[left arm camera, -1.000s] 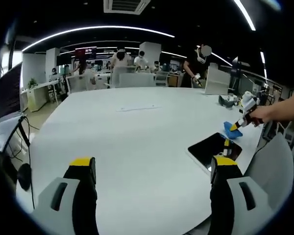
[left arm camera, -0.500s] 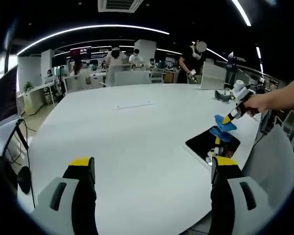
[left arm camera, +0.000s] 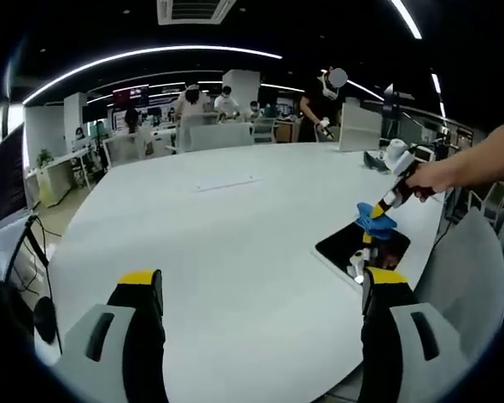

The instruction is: Wipe the mirror surface with the cleaning cloth until all visible marks leave the cleaned area.

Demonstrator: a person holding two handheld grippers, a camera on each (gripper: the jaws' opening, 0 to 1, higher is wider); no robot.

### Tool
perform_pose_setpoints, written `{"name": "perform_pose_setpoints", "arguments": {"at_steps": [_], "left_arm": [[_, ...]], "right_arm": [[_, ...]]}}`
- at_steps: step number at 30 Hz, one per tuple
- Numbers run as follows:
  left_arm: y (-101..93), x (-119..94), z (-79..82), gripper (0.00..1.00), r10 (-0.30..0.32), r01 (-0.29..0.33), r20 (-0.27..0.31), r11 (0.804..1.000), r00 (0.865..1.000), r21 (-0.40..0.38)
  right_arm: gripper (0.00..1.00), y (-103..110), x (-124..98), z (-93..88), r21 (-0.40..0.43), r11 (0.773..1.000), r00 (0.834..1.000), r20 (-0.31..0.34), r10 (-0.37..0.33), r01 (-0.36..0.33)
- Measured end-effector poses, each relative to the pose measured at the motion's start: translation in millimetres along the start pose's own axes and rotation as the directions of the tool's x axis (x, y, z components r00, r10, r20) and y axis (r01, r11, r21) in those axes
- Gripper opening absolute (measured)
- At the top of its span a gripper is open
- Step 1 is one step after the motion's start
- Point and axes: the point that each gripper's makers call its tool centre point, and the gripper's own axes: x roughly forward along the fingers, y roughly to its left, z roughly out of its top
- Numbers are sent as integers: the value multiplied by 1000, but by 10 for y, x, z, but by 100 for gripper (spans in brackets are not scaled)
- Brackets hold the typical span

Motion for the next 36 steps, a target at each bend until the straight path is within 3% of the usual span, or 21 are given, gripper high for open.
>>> {"name": "perform_pose_setpoints", "arguments": {"at_steps": [15,36], "left_arm": [[-48,24,-28,99,-14,14,-10,1000,1000,-5],[-45,47,-25,99,-25,25,-4,1000,1000,-19]], "right_arm": [[0,463,118,38,-46,998,998,-26,49,-50],[0,1308,377,88,-151,979,990,-69,126,-135]]}}
